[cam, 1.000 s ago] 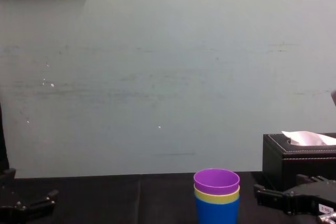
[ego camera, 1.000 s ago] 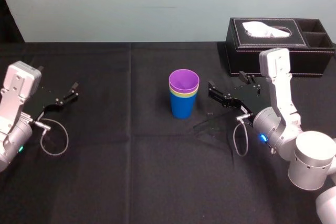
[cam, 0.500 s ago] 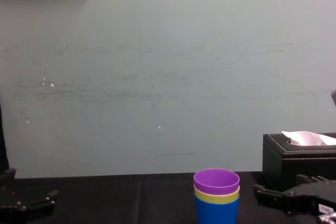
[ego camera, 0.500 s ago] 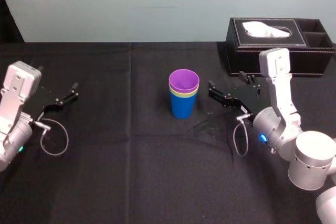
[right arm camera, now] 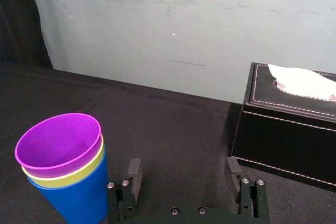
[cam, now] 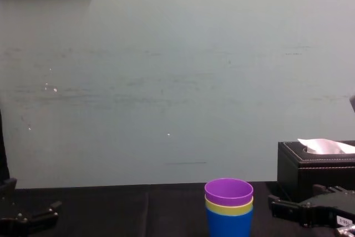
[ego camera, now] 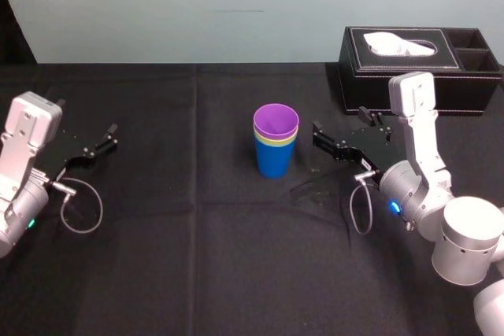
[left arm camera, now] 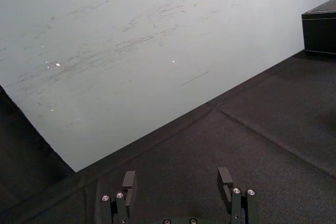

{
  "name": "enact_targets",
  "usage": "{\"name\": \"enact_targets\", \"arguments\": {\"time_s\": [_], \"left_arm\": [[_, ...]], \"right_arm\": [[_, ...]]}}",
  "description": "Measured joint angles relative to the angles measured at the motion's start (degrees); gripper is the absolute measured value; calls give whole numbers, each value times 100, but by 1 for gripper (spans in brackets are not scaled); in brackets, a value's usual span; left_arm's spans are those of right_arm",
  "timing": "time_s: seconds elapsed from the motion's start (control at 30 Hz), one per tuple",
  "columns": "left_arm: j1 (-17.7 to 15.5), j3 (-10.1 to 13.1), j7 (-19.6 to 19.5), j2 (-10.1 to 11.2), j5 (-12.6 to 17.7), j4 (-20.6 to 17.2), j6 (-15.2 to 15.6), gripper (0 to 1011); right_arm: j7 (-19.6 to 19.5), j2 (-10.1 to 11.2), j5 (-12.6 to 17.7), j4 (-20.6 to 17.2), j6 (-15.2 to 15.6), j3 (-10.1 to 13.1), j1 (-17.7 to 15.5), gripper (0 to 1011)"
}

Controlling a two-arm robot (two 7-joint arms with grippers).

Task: Stack the three plastic cups sequentially using one hand.

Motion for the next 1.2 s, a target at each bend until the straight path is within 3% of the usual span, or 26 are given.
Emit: {"name": "enact_targets", "arguments": {"time_s": [1.2], "left_arm": [[0,0,0,0,0,0,0,1011]], "right_arm": [[0,0,0,0,0,0,0,1000]]}}
